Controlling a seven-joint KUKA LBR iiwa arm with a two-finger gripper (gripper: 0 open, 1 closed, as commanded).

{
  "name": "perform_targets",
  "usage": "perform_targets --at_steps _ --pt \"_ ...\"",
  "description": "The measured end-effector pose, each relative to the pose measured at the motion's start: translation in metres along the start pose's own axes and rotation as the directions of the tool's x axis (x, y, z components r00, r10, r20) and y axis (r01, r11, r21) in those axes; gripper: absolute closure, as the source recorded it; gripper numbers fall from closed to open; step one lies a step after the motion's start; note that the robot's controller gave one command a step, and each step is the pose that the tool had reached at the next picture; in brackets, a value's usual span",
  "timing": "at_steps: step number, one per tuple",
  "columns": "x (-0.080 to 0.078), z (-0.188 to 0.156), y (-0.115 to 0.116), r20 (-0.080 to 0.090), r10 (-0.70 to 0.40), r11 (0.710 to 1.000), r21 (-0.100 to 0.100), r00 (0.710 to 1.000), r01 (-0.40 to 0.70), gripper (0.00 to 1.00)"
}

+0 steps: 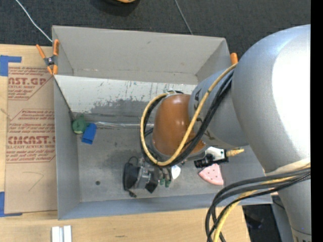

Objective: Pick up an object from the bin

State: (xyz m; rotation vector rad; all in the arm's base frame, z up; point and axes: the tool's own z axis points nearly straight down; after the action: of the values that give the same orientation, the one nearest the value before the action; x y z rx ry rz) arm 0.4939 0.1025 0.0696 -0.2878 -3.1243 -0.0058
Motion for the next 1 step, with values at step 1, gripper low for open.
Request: perform_targets --at_steps 1 --pt "0.0 0.0 -0.0001 0.0 0.0 1.0 0.0 1.0 0.0 1.0"
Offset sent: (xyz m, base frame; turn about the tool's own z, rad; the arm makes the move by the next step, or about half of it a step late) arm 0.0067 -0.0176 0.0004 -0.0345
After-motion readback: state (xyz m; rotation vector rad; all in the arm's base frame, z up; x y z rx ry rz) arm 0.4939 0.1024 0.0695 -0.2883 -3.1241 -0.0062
